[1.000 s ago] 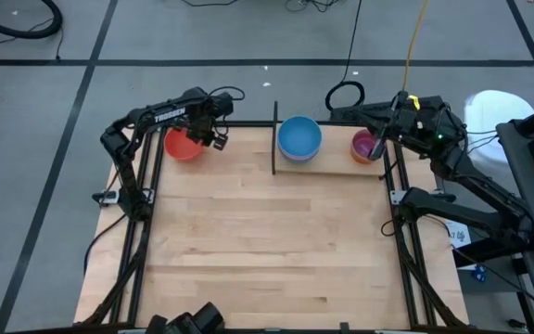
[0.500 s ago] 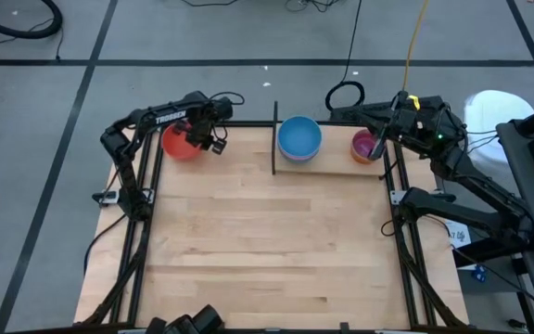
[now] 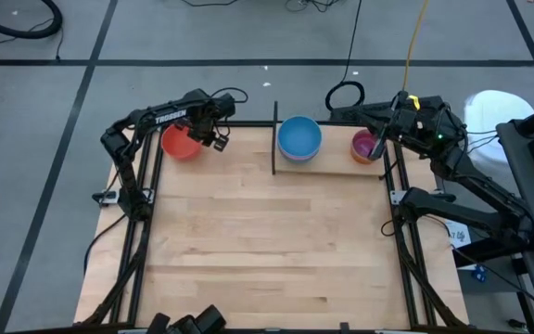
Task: Place and stack bowls onto a shelf
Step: Stack the large orange bowl on top of the large blue bowl on the shelf
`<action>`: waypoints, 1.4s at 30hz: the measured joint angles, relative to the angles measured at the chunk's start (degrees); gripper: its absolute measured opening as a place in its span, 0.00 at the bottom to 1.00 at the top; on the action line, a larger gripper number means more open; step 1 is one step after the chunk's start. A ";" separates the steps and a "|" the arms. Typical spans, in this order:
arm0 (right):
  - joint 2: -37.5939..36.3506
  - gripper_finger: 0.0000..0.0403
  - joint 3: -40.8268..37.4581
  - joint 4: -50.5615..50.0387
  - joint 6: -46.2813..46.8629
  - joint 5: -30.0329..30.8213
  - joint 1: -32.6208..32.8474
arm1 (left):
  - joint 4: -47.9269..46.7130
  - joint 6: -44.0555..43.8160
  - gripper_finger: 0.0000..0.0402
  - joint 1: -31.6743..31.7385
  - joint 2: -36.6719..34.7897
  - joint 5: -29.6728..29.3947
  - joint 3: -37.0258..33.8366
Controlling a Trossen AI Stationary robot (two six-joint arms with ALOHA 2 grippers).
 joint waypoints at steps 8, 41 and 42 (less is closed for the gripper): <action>0.00 0.00 0.00 0.00 0.00 0.00 0.00 | 0.01 0.21 0.21 0.41 0.00 1.17 -0.02; 0.02 0.00 0.00 1.22 -0.01 0.00 -0.02 | 7.99 3.96 0.21 2.55 0.00 2.82 -9.76; 0.02 0.00 0.00 1.66 0.00 0.00 0.00 | 8.47 5.65 0.21 2.55 0.00 2.78 -10.17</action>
